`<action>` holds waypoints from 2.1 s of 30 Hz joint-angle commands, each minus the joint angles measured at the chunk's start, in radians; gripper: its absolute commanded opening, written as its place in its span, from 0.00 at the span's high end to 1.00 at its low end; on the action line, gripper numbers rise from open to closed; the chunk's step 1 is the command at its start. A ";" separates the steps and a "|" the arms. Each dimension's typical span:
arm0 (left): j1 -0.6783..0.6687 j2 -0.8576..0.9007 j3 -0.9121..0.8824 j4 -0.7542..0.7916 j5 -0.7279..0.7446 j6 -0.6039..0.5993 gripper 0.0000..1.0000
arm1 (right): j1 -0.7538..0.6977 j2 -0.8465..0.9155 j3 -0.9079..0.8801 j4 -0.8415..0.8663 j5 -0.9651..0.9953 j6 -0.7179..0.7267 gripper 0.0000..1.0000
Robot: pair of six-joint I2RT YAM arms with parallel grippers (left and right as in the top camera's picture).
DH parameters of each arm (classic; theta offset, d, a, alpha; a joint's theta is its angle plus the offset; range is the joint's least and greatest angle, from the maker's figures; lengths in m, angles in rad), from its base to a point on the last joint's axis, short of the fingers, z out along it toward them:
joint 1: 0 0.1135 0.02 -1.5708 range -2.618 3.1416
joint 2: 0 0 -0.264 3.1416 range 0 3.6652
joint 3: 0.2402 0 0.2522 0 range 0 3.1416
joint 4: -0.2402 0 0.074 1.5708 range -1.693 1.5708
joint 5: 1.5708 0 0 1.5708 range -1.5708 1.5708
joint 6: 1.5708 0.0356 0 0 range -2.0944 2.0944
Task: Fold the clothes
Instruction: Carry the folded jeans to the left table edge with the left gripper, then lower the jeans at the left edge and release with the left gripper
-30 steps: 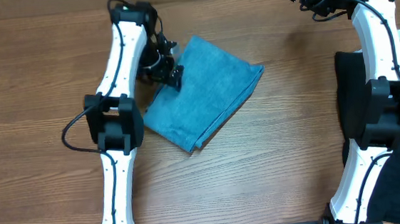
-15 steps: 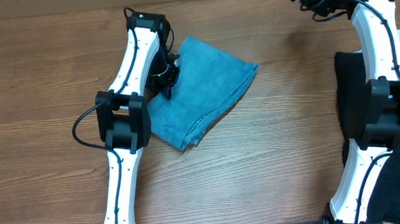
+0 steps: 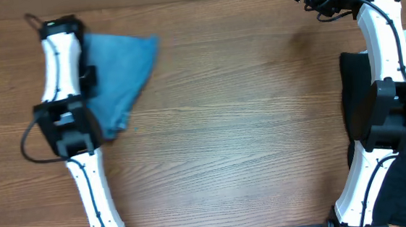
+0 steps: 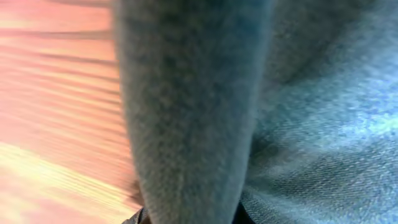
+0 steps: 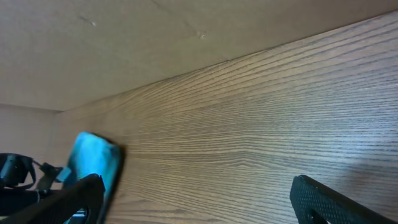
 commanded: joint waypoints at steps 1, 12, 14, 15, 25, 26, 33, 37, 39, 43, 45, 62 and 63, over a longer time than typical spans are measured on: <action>0.196 0.095 -0.039 0.115 -0.166 0.030 0.93 | -0.002 -0.004 0.006 0.002 -0.005 0.001 0.00; 0.570 0.092 0.036 0.374 0.007 0.194 0.63 | -0.002 -0.004 0.006 0.002 -0.005 0.001 0.00; 0.544 0.068 0.104 0.352 0.046 0.160 0.51 | -0.002 -0.004 0.006 0.002 -0.005 0.001 0.00; 0.529 0.041 0.124 0.347 0.046 0.137 0.44 | -0.002 -0.004 0.006 0.002 -0.005 0.001 0.00; 0.409 -0.178 0.148 0.286 0.148 -0.102 0.96 | -0.002 -0.004 0.006 0.002 -0.005 0.001 0.00; 0.404 -0.171 0.146 0.293 0.151 -0.196 0.96 | -0.002 -0.004 0.006 0.002 -0.005 0.001 0.00; 0.388 -0.074 0.146 0.466 0.187 -0.335 0.96 | -0.002 -0.004 0.006 0.002 -0.005 0.001 0.00; 0.383 -0.020 0.140 0.609 0.241 -0.336 0.96 | -0.002 -0.004 0.006 0.002 -0.005 0.001 0.00; 0.375 0.013 0.139 0.697 0.239 -0.318 0.96 | -0.002 -0.004 0.006 0.002 -0.005 0.001 0.00; 0.349 0.074 0.136 0.789 0.238 -0.273 0.96 | -0.002 -0.004 0.006 0.002 -0.005 0.001 0.00; 0.343 0.105 0.134 0.787 0.237 -0.274 0.96 | -0.002 -0.004 0.006 0.002 -0.005 0.001 0.00; 0.199 0.171 0.118 0.441 0.342 -0.427 0.96 | -0.002 -0.004 0.006 0.002 -0.005 0.001 0.00; 0.182 0.171 0.118 0.438 0.338 -0.415 0.96 | -0.002 -0.004 0.006 0.002 -0.005 0.001 0.00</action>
